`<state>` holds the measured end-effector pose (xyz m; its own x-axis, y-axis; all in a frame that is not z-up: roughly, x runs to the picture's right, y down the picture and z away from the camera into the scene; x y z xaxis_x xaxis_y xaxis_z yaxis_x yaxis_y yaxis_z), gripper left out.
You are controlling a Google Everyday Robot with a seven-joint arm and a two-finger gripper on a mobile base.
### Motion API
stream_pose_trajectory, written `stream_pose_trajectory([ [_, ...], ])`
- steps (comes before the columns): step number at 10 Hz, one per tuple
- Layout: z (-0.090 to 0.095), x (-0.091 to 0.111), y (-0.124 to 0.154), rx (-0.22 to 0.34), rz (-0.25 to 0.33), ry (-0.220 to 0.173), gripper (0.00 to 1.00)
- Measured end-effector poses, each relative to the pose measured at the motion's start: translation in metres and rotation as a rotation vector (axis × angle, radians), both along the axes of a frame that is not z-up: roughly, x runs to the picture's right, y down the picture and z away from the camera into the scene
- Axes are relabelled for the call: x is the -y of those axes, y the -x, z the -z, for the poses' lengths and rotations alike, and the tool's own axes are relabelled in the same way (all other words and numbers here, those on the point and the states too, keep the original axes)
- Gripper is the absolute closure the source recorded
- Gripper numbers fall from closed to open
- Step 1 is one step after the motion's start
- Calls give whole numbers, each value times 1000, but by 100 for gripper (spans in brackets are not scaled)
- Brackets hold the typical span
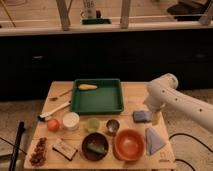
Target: Place sponge in tray
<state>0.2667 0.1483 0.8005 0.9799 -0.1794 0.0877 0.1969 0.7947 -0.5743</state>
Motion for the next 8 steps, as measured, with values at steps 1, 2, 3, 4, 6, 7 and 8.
stream_pose_trajectory([
  [1, -2, -2, -1, 5, -1, 4, 20],
  [2, -6, -2, 0, 16, 0, 7, 20],
  [3, -12, -6, 1, 29, 1, 10, 20],
  [4, -18, -11, 1, 36, 0, 15, 20],
  [6, -27, -15, -2, 49, 3, 15, 20],
  [7, -30, -17, -1, 56, 0, 19, 20],
  [8, -33, -18, -2, 59, -2, 19, 20],
])
